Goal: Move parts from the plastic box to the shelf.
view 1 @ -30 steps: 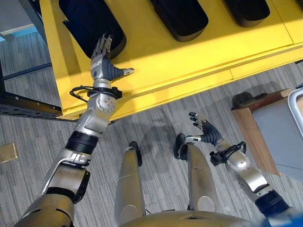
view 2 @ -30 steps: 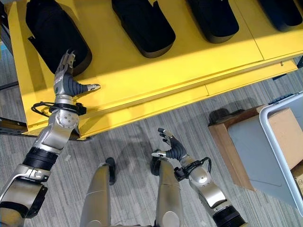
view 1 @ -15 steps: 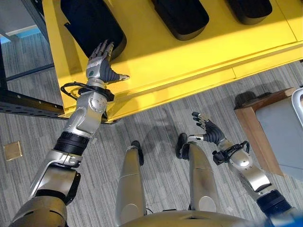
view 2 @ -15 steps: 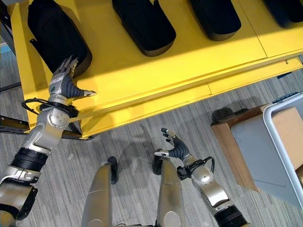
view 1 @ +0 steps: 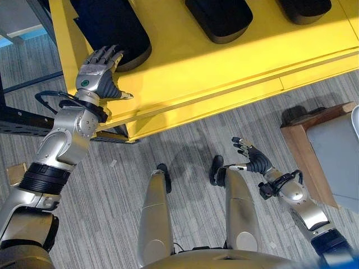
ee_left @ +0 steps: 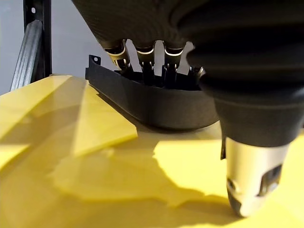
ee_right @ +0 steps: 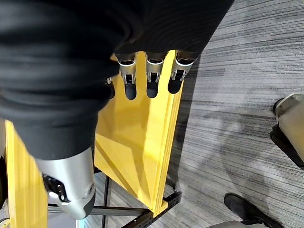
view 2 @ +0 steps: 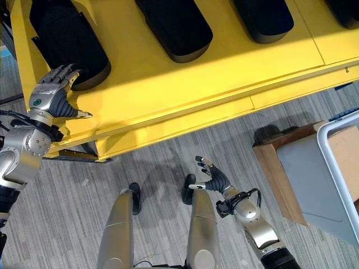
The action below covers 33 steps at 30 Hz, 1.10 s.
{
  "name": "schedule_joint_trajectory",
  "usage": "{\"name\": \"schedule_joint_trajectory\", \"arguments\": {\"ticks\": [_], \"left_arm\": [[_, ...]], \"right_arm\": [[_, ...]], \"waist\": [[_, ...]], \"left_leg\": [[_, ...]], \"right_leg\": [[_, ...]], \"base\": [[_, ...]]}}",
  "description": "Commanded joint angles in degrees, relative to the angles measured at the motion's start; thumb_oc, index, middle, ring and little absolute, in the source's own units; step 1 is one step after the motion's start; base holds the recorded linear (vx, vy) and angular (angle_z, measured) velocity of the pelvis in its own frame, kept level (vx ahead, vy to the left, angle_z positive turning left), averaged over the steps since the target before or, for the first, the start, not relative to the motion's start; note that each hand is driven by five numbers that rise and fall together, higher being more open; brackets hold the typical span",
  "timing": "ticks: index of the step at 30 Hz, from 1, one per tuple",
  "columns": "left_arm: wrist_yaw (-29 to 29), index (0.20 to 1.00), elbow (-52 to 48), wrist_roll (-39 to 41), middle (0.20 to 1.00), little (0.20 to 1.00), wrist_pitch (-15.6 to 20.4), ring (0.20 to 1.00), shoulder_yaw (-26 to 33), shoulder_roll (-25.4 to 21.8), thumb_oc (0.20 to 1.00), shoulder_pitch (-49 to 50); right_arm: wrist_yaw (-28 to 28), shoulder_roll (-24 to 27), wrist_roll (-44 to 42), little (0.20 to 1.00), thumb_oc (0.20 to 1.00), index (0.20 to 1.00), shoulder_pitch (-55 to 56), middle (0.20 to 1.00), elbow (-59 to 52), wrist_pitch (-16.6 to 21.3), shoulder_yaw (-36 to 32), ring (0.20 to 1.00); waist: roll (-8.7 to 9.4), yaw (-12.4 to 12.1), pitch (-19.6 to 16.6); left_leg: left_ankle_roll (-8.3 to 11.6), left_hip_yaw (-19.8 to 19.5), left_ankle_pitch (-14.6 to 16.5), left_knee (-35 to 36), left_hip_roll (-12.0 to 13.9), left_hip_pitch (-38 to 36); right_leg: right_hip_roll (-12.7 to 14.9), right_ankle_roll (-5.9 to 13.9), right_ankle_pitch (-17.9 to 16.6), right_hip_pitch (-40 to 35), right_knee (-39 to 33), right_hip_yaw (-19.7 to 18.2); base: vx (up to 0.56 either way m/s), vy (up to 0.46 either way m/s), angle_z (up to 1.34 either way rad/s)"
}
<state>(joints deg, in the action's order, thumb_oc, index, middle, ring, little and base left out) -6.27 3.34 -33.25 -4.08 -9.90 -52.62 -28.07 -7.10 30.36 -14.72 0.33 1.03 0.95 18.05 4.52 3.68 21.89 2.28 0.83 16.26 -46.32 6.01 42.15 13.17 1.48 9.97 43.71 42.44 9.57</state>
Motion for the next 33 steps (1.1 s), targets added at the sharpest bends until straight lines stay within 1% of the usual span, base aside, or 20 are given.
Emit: {"name": "schedule_joint_trajectory", "arguments": {"ticks": [1,11,15,20,22,23,29,33], "left_arm": [[-0.4,1.000,-3.7,-1.7,1.000,1.000,1.8,1.000,1.7,-1.9,1.000,0.4],[1.8,1.000,-5.4,-5.5,1.000,1.000,3.0,1.000,-1.1,-3.0,1.000,-0.6],[2.7,1.000,-6.3,-8.2,1.000,1.000,3.6,1.000,-2.3,-3.8,1.000,-0.8],[3.7,1.000,-7.1,-11.2,1.000,1.000,4.5,1.000,-3.0,-6.2,1.000,-0.2],[4.2,1.000,-8.0,-12.3,1.000,1.000,5.2,1.000,-3.2,-7.7,1.000,0.5],[4.9,1.000,-8.7,-13.4,1.000,1.000,6.0,1.000,-3.3,-9.4,1.000,1.4],[6.4,1.000,-10.2,-13.5,1.000,1.000,7.7,1.000,-1.7,-13.5,1.000,4.8],[6.6,1.000,-10.0,-13.7,1.000,1.000,8.2,1.000,-1.4,-14.6,1.000,5.5]], "right_arm": [[-0.6,2.1,0.7,1.000,1.000,1.000,2.5,1.000,-4.3,1.6,-2.0,1.000],[-0.9,2.4,1.0,1.000,1.000,1.000,2.7,1.000,-4.4,1.4,-2.5,1.000],[-1.1,2.5,1.1,1.000,1.000,1.000,3.0,1.000,-4.7,1.5,-2.8,1.000],[-1.3,3.1,1.3,1.000,1.000,1.000,3.5,1.000,-5.1,1.5,-3.6,1.000],[-1.5,3.2,1.3,1.000,1.000,1.000,3.7,1.000,-5.3,1.6,-3.8,1.000],[-1.7,3.6,1.4,1.000,1.000,1.000,3.9,1.000,-5.6,1.6,-4.1,1.000],[-2.4,3.8,1.1,1.000,1.000,1.000,4.5,1.000,-5.9,1.8,-4.7,1.000],[-2.9,4.1,1.1,1.000,1.000,1.000,4.8,1.000,-6.2,1.7,-4.9,1.000]], "waist": [[-1.36,-0.1,-3.1],[-1.51,0.1,-3.2],[-1.59,0.1,-3.0],[-1.64,0.2,-2.8],[-1.77,0.2,-2.8],[-1.83,0.1,-2.7],[-2.16,0.1,-2.7],[-2.28,0.1,-2.7]], "left_leg": [[-3.31,0.6,-2.0,3.6,-2.0,0.5],[-3.39,0.7,-1.8,3.5,-1.9,0.4],[-3.42,0.8,-1.8,3.4,-1.9,0.4],[-3.42,0.8,-1.7,3.3,-1.9,0.3],[-3.41,0.9,-1.7,3.3,-1.9,0.2],[-3.43,1.0,-1.7,3.3,-1.9,0.1],[-3.44,1.2,-1.6,3.0,-1.9,0.2],[-3.47,1.3,-1.6,3.1,-1.9,0.2]], "right_leg": [[-1.3,2.09,1.6,-2.8,-0.6,-1.7],[-1.3,2.13,1.8,-2.7,-0.6,-1.9],[-1.3,2.10,1.8,-2.7,-0.5,-2.1],[-1.4,2.05,1.8,-2.9,-0.6,-2.1],[-1.5,2.03,1.8,-2.9,-0.6,-2.2],[-1.5,2.04,1.8,-2.9,-0.5,-2.3],[-1.5,2.08,1.8,-2.7,-0.3,-2.5],[-1.6,2.12,1.9,-2.8,-0.3,-2.6]], "base": [[0.00,0.000,0.00],[0.00,0.000,0.00],[0.00,0.000,0.00],[0.00,0.000,0.00],[0.00,0.000,0.00],[0.00,0.000,0.00],[0.00,0.000,0.00],[0.00,0.000,0.00]]}}
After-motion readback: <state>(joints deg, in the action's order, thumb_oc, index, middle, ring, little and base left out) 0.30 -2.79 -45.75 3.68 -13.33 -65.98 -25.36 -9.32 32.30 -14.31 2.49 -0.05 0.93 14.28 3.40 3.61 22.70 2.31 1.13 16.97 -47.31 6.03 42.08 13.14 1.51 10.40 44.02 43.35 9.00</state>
